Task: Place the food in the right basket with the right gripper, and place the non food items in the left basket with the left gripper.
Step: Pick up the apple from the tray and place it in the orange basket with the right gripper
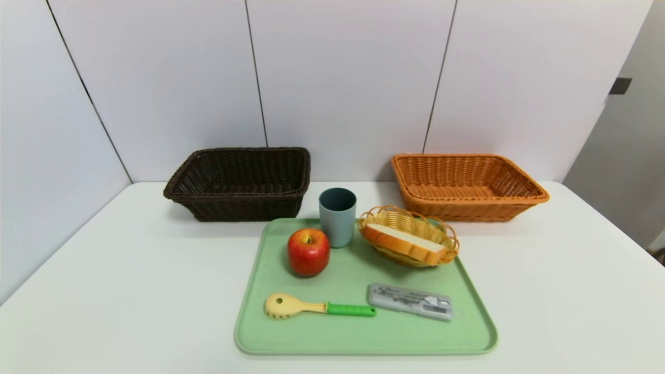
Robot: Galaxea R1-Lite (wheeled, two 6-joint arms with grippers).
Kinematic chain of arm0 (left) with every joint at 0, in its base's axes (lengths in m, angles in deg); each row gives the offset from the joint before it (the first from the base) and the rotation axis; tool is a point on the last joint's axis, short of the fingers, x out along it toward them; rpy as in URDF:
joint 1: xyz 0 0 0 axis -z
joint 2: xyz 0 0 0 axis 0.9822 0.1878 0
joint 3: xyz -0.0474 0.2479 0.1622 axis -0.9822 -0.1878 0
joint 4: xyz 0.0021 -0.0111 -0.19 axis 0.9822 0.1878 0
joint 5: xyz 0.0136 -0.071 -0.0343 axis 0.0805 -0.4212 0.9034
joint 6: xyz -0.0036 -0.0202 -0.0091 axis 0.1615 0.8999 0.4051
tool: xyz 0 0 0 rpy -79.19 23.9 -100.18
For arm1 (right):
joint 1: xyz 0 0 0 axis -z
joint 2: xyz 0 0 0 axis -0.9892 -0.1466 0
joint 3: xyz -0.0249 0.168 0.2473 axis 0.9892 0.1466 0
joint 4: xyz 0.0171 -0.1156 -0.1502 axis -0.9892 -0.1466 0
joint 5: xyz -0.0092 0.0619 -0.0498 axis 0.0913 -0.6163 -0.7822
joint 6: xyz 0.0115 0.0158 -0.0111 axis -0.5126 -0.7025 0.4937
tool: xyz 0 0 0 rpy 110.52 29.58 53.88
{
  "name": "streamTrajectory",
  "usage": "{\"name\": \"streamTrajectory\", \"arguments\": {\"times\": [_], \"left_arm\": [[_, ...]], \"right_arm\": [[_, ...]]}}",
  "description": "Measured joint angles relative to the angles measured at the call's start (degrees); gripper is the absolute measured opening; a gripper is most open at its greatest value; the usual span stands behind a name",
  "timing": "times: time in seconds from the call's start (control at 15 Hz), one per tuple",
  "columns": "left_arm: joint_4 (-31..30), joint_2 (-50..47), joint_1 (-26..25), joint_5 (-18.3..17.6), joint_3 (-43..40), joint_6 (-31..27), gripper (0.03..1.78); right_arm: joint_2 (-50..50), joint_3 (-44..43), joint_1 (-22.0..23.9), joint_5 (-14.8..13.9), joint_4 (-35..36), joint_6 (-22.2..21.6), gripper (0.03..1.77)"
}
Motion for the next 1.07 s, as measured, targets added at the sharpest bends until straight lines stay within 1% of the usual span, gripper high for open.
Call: {"name": "streamTrajectory", "arguments": {"times": [0.13, 0.27, 0.4, 0.67, 0.8, 0.93, 1.07], "left_arm": [[-0.1, 6.1, 0.0, -0.6, 3.8, 0.4, 1.69], [-0.3, 11.5, 0.0, -2.9, 6.8, 0.5, 1.69], [-0.3, 17.1, 0.0, -4.0, 9.5, 0.6, 1.69], [0.0, 27.6, -0.2, -4.0, 16.6, 0.8, 1.69], [0.1, 31.9, -0.2, -4.1, 20.1, 0.8, 1.69], [0.1, 35.3, -0.2, -4.3, 22.9, 0.8, 1.69], [0.6, 37.4, -0.1, -4.5, 24.3, 1.0, 1.69]], "right_arm": [[-7.0, -5.0, 0.0, 0.0, -0.4, -1.3, 1.7], [-13.8, -10.2, 0.0, 0.0, -0.9, -2.1, 1.7], [-19.8, -15.1, 0.0, 0.2, -2.2, -2.3, 1.7], [-30.7, -23.5, -0.1, 1.2, -4.0, -2.5, 1.7], [-35.2, -28.4, -0.1, 1.5, -6.9, -2.5, 1.7], [-39.0, -33.0, -0.1, 1.5, -10.1, -2.4, 1.7], [-42.1, -35.7, -0.1, 1.5, -11.3, -2.4, 1.7]]}}
